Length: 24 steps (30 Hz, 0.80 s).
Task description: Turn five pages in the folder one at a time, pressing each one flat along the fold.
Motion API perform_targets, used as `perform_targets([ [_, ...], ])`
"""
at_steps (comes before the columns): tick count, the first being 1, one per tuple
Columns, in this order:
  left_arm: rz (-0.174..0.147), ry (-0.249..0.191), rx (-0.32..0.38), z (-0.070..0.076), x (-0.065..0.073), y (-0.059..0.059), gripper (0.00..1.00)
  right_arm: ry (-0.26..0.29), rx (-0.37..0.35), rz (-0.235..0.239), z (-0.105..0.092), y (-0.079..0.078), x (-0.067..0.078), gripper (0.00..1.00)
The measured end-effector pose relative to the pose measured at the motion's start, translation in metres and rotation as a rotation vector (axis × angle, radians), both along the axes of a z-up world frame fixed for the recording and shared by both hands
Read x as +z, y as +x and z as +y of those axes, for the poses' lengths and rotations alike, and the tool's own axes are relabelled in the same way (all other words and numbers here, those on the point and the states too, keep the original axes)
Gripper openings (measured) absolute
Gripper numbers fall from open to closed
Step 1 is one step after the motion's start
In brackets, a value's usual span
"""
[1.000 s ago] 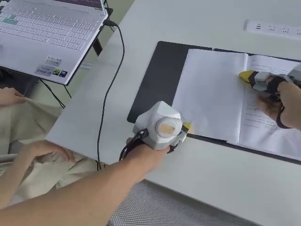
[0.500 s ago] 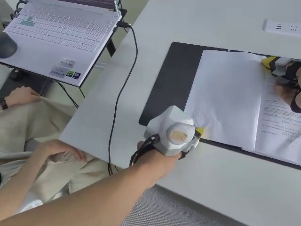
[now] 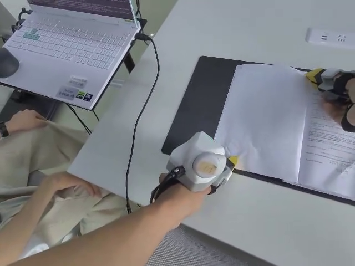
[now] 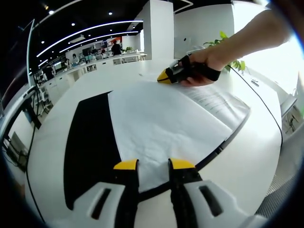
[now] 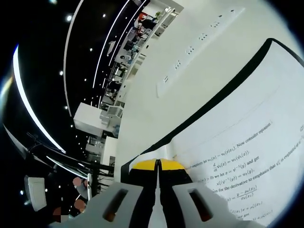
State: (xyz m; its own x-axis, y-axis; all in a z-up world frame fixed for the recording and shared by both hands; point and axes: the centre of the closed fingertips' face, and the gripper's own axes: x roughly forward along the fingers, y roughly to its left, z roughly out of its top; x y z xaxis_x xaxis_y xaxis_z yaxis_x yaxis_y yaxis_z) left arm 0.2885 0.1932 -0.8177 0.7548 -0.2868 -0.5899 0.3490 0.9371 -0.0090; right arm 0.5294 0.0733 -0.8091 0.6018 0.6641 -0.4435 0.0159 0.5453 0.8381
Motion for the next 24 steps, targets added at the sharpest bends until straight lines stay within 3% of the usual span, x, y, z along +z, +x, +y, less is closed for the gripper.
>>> perform_targets([
  [4, 0.002, 0.001, 0.0, 0.0, 0.0, 0.0, 0.23, -0.007, 0.038, 0.004, 0.001, -0.014, 0.0, 0.0],
  [16, 0.005, 0.008, -0.01, 0.0, 0.0, -0.001, 0.23, 0.045, 0.134, 0.031, 0.002, -0.064, 0.006, 0.0],
  [24, 0.006, 0.01, -0.015, 0.0, 0.0, 0.0, 0.23, 0.064, 0.204, 0.042, 0.002, -0.108, 0.009, 0.0],
])
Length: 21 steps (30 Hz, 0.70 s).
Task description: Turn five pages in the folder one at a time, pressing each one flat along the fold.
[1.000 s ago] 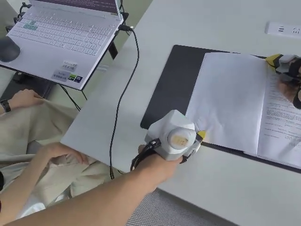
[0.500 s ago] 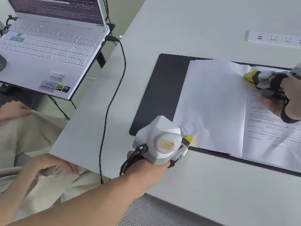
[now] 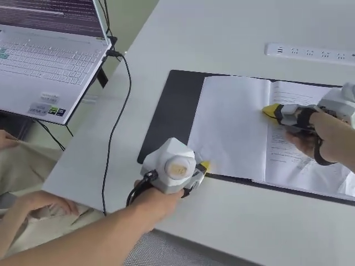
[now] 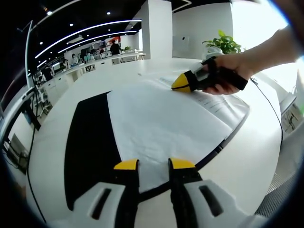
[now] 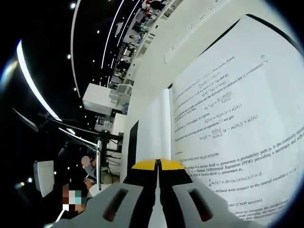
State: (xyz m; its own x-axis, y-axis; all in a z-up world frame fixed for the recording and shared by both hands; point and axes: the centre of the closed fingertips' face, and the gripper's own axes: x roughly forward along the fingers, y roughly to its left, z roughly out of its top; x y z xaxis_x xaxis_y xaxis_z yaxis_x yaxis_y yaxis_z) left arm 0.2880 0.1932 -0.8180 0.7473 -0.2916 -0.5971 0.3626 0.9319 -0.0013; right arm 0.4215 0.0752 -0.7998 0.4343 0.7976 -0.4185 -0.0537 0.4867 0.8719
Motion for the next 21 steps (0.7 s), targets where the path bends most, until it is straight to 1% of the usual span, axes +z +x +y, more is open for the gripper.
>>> perform_targets([
  [3, 0.0, 0.001, -0.001, 0.0, 0.0, 0.0, 0.23, 0.013, 0.005, 0.008, -0.001, -0.013, 0.002, 0.0],
  [4, -0.001, 0.001, -0.002, 0.0, 0.001, 0.0, 0.23, 0.016, 0.029, 0.015, 0.0, -0.02, 0.001, 0.0],
  [5, 0.0, 0.001, -0.001, 0.0, 0.001, 0.0, 0.23, 0.005, 0.043, 0.006, 0.0, -0.026, 0.0, 0.0],
  [6, 0.0, 0.001, -0.001, 0.0, 0.0, 0.0, 0.23, 0.003, 0.054, 0.008, 0.0, -0.033, -0.001, 0.0],
  [7, 0.0, 0.002, -0.002, 0.0, 0.0, 0.0, 0.22, 0.004, 0.055, 0.009, 0.0, -0.035, -0.001, 0.0],
  [8, 0.0, 0.001, -0.001, 0.0, 0.001, 0.0, 0.22, 0.01, 0.062, 0.019, 0.001, -0.042, -0.002, 0.0],
  [10, -0.001, 0.001, -0.001, 0.0, 0.001, 0.0, 0.22, 0.012, 0.072, 0.019, 0.001, -0.053, -0.001, 0.0],
  [11, -0.002, 0.0, -0.001, 0.0, 0.001, 0.0, 0.22, 0.014, 0.082, 0.028, 0.001, -0.058, -0.002, 0.0],
  [12, -0.002, 0.0, -0.002, 0.0, 0.0, 0.0, 0.22, 0.016, 0.094, 0.029, 0.002, -0.065, -0.002, 0.0],
  [13, -0.002, 0.001, -0.002, 0.0, 0.0, 0.0, 0.22, 0.01, 0.102, 0.027, 0.001, -0.069, -0.004, 0.0],
  [17, -0.003, 0.002, -0.003, 0.0, 0.0, 0.0, 0.22, 0.02, 0.109, 0.038, 0.001, -0.092, -0.003, 0.0],
  [21, -0.002, 0.001, 0.0, 0.0, 0.0, 0.001, 0.22, 0.024, 0.127, 0.048, 0.0, -0.109, -0.005, 0.0],
])
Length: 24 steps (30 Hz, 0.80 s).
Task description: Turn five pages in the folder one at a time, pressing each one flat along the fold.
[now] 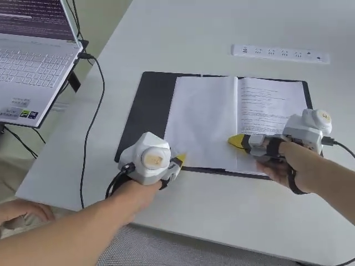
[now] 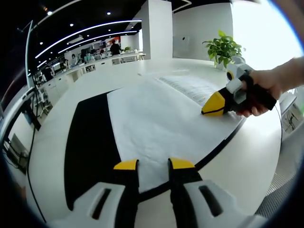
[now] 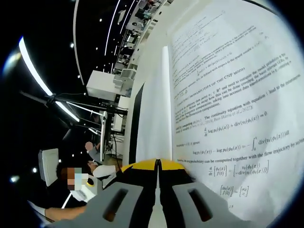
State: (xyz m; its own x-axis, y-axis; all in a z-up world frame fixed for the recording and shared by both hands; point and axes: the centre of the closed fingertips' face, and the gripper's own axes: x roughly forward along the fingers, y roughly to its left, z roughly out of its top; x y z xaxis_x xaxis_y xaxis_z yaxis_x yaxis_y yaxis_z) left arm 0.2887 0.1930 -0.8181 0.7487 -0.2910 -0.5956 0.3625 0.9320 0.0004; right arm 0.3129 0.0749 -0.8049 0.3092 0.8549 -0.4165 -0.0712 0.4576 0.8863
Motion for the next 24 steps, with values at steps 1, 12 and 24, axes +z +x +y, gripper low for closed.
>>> perform_targets([
  [1, 0.0, 0.0, 0.0, 0.0, 0.0, 0.0, 0.22, 0.002, 0.01, 0.003, 0.0, -0.004, 0.0, 0.0],
  [12, -0.001, 0.004, -0.005, -0.001, 0.001, -0.001, 0.22, 0.026, 0.029, 0.044, -0.007, -0.053, -0.006, 0.0],
  [24, 0.029, -0.006, -0.009, -0.002, 0.002, -0.004, 0.24, 0.001, -0.026, -0.085, -0.027, -0.075, 0.028, 0.0],
])
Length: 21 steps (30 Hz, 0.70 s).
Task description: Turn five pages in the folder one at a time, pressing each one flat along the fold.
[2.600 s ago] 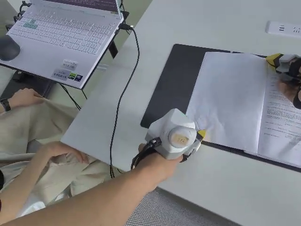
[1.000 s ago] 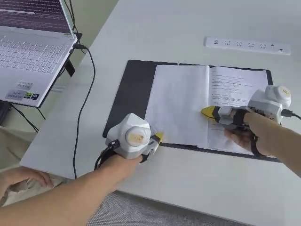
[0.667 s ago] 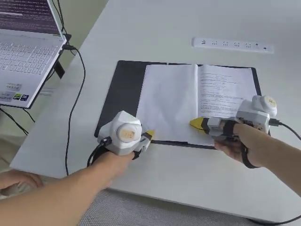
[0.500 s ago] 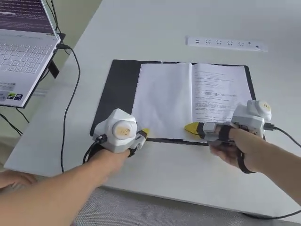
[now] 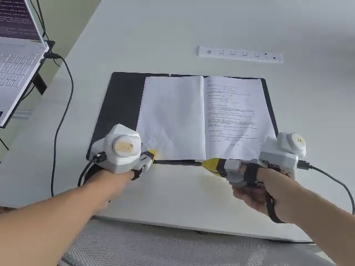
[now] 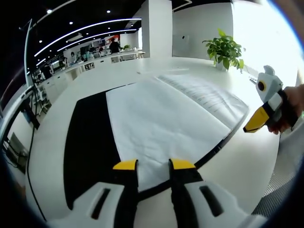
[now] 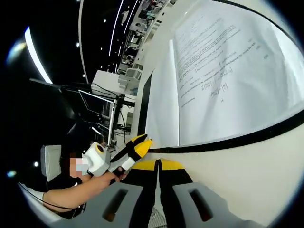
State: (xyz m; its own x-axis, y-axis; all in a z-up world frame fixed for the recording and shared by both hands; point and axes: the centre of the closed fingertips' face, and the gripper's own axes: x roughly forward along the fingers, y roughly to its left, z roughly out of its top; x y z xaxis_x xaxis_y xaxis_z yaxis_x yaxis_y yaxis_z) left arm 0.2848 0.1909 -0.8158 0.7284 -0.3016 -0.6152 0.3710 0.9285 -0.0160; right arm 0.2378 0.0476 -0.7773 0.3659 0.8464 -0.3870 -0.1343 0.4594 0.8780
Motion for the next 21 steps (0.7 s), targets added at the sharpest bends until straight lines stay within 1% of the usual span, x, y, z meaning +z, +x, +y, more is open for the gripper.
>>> perform_targets([
  [2, 0.016, 0.007, -0.013, -0.001, 0.001, -0.004, 0.26, -0.005, -0.012, -0.018, -0.007, 0.002, 0.006, 0.0],
  [3, 0.03, 0.011, -0.01, -0.001, 0.002, -0.006, 0.27, -0.026, -0.044, -0.048, -0.015, 0.006, 0.01, 0.03],
  [4, 0.041, 0.008, -0.007, 0.0, 0.002, -0.008, 0.27, -0.039, -0.059, -0.058, -0.02, 0.008, 0.013, 0.07],
  [5, 0.049, 0.01, -0.01, 0.0, 0.003, -0.011, 0.27, -0.05, -0.071, -0.067, -0.025, 0.009, 0.016, 0.1],
  [6, 0.053, 0.013, -0.011, 0.001, 0.003, -0.012, 0.27, -0.059, -0.09, -0.086, -0.031, 0.012, 0.017, 0.11],
  [7, 0.067, 0.023, -0.013, 0.003, 0.002, -0.016, 0.26, -0.065, -0.112, -0.101, -0.039, 0.014, 0.022, 0.13],
  [9, 0.074, 0.019, -0.02, 0.003, 0.006, -0.02, 0.26, -0.079, -0.134, -0.114, -0.049, 0.016, 0.026, 0.13],
  [10, 0.077, 0.015, -0.025, 0.003, 0.009, -0.024, 0.26, -0.086, -0.149, -0.125, -0.056, 0.016, 0.03, 0.14],
  [11, 0.088, 0.001, -0.022, 0.004, 0.012, -0.028, 0.26, -0.096, -0.165, -0.136, -0.063, 0.017, 0.035, 0.15],
  [12, 0.087, -0.016, -0.022, 0.002, 0.016, -0.03, 0.27, -0.107, -0.177, -0.143, -0.068, 0.017, 0.037, 0.18],
  [13, 0.091, -0.031, -0.022, 0.002, 0.021, -0.034, 0.27, -0.131, -0.176, -0.158, -0.074, 0.016, 0.041, 0.2],
  [14, 0.091, -0.034, -0.022, 0.003, 0.023, -0.035, 0.28, -0.137, -0.177, -0.163, -0.076, 0.016, 0.042, 0.21],
  [15, 0.086, -0.048, -0.029, 0.002, 0.03, -0.038, 0.29, -0.154, -0.184, -0.181, -0.082, 0.015, 0.047, 0.22],
  [16, 0.083, -0.061, -0.032, 0.002, 0.036, -0.042, 0.29, -0.173, -0.181, -0.201, -0.085, 0.011, 0.053, 0.22],
  [17, 0.08, -0.064, -0.026, 0.004, 0.04, -0.044, 0.31, -0.184, -0.181, -0.211, -0.088, 0.01, 0.057, 0.23],
  [18, 0.082, -0.075, -0.02, 0.006, 0.046, -0.047, 0.32, -0.2, -0.181, -0.226, -0.09, 0.005, 0.065, 0.25],
  [19, 0.087, -0.091, -0.016, 0.007, 0.05, -0.05, 0.33, -0.209, -0.18, -0.233, -0.092, 0.002, 0.069, 0.27],
  [21, 0.082, -0.099, -0.003, 0.012, 0.061, -0.057, 0.36, -0.238, -0.182, -0.251, -0.097, -0.005, 0.079, 0.31],
])
